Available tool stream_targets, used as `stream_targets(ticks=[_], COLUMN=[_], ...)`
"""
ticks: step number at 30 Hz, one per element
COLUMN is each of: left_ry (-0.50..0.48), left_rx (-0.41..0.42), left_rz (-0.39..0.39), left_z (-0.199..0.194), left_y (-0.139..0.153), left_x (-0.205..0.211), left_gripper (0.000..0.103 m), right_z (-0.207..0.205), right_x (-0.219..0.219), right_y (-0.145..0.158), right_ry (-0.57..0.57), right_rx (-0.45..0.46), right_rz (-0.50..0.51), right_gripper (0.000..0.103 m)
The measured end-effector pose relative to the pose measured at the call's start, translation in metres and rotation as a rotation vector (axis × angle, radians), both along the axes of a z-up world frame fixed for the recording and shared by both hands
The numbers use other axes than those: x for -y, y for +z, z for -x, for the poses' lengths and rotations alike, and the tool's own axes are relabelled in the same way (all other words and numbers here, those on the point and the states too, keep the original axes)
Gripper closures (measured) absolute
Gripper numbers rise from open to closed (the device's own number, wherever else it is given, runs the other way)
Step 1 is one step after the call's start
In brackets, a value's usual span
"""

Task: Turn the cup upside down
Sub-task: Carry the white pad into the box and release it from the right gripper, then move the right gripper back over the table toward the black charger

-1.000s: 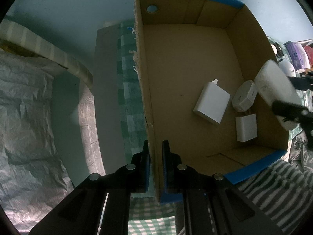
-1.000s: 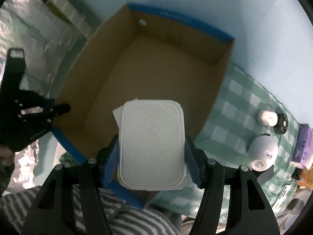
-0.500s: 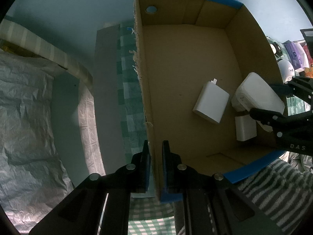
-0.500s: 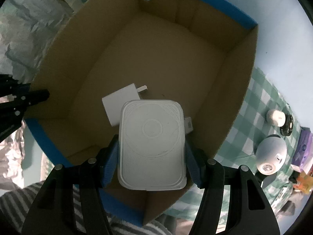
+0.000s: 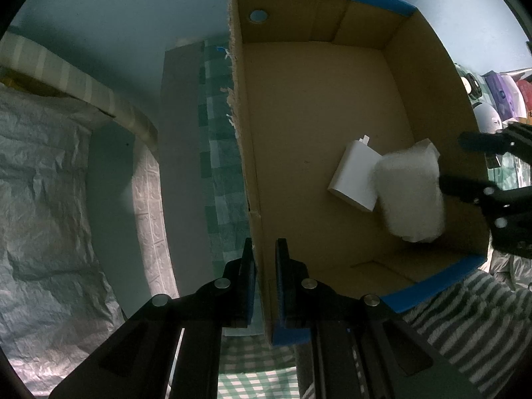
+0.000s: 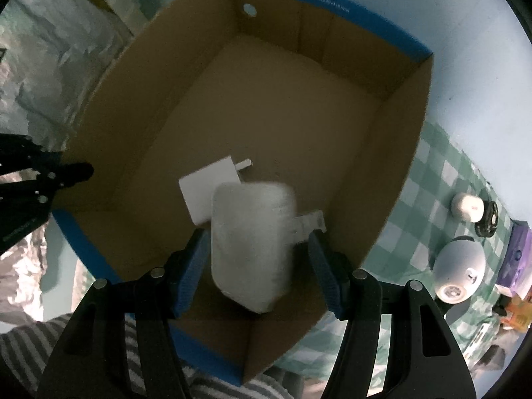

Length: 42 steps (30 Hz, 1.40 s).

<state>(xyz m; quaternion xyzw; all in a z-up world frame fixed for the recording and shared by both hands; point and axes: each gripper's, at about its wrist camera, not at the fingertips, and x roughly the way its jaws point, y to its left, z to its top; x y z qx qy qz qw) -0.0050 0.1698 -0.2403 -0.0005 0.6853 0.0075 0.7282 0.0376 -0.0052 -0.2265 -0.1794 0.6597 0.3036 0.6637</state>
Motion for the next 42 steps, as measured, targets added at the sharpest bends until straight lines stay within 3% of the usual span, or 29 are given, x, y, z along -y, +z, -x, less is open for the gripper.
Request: stream_targets(ticks=[17, 27, 42], left_ry=[0.001, -0.003, -0.001], left_rx=[-0.006, -0.018, -0.028], left_rz=[-0.019, -0.034, -0.041], left_z=[-0.001, -0.002, -0.003], left_y=[0.001, 0.0, 0.001], left_x=[0.001, 0.002, 0.003], left_gripper=[0.094, 0.094, 0.094], right_z=[-0.024, -0.039, -0.067], right_x=[0.062, 0.116, 0.232], right_y=[0.054, 0.055, 0.043], right_ry=[-0.137, -0.261, -0.513], right_rx=[0.027, 0.027, 0.026], right_rz=[-0.096, -0.082, -0.002], right_gripper=[0.04, 0.04, 0.04])
